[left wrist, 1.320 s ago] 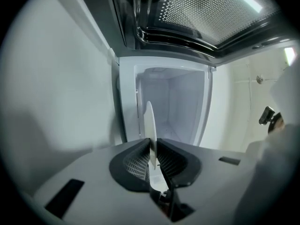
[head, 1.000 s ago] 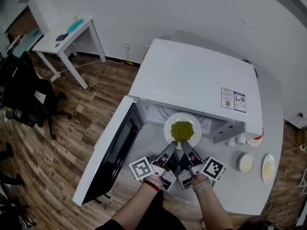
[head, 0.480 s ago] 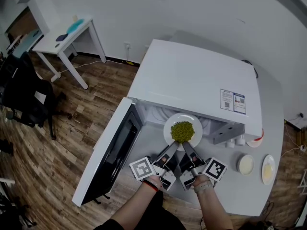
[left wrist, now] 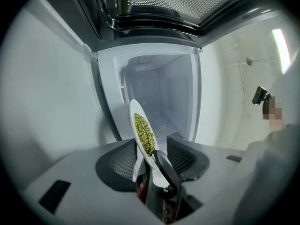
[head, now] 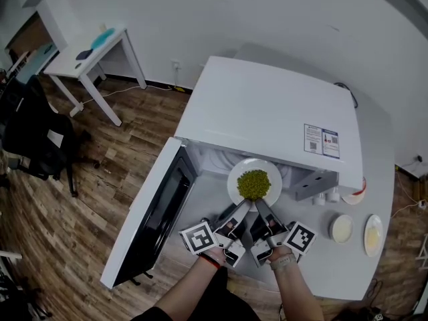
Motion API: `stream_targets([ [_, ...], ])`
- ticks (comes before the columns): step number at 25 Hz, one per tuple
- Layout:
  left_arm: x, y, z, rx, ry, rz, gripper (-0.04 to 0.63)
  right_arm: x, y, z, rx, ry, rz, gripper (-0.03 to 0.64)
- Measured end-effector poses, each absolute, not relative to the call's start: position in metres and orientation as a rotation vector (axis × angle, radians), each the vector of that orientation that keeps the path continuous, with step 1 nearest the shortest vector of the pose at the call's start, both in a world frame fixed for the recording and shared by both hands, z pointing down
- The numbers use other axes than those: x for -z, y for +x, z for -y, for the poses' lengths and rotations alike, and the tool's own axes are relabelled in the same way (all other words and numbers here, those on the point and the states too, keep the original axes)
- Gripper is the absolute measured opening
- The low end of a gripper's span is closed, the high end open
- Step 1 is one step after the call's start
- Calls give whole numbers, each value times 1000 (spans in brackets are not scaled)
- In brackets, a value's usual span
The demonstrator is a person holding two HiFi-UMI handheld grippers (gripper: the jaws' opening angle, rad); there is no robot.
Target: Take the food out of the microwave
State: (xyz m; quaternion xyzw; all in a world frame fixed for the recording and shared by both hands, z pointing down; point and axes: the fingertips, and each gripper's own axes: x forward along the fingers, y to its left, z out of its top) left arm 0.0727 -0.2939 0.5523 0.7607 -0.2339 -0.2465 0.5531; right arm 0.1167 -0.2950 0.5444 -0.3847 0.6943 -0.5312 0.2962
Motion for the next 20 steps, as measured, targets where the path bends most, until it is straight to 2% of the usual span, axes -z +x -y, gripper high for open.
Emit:
stream_targets([
  [11,-541,68,280,549,1855,625,222,-535,114,281,1382,-1015,-1831,67],
  [20,-525,57,264,598,1855,663,122,-517,104,259,1342,-1023,-1825,66],
])
